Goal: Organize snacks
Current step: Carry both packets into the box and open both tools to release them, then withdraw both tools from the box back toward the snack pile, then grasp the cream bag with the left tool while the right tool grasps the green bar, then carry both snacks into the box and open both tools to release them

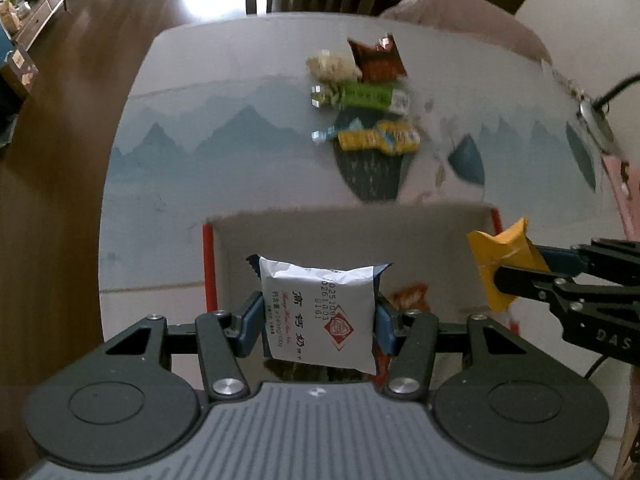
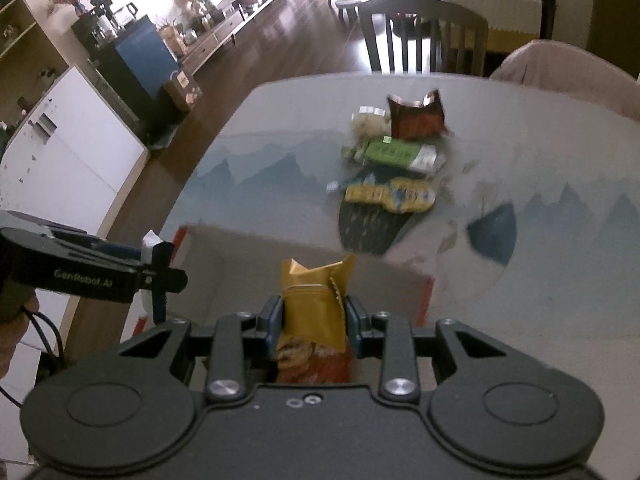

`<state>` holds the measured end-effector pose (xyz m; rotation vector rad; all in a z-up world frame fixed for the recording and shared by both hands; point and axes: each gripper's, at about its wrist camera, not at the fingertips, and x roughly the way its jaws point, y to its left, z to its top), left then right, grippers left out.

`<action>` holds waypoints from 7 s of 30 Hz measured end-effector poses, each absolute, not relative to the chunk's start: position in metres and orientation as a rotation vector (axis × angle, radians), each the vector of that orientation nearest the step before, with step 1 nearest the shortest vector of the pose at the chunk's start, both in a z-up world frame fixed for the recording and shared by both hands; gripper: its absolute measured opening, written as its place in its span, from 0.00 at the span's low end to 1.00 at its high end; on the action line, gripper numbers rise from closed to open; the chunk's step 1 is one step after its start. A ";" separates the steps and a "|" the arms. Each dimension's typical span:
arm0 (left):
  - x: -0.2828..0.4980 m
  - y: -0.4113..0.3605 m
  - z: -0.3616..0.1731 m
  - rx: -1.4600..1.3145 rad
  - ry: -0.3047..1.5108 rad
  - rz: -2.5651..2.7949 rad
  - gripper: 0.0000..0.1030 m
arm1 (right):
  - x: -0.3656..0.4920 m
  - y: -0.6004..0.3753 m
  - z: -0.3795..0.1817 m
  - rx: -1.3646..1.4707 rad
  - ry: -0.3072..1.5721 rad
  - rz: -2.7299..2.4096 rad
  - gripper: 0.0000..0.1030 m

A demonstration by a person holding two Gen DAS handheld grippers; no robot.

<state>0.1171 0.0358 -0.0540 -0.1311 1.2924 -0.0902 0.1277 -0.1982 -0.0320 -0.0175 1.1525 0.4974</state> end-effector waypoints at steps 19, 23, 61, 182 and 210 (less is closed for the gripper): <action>0.080 -0.004 -0.134 0.022 1.377 -0.143 0.54 | 0.095 -0.180 -0.129 -0.034 1.289 0.431 0.31; 0.082 -0.006 -0.144 0.028 1.400 -0.133 0.54 | 0.094 -0.178 -0.139 -0.026 1.310 0.425 0.31; 0.059 -0.001 -0.090 -0.003 1.235 -0.172 0.54 | 0.074 -0.183 -0.073 -0.006 1.156 0.543 0.36; 0.460 0.010 -0.208 -0.301 1.459 0.101 0.38 | 0.364 -0.159 -0.164 -0.604 1.030 0.789 0.42; 0.340 0.010 -0.040 -0.248 1.197 0.003 0.38 | 0.280 -0.203 -0.013 -0.247 0.981 0.585 0.42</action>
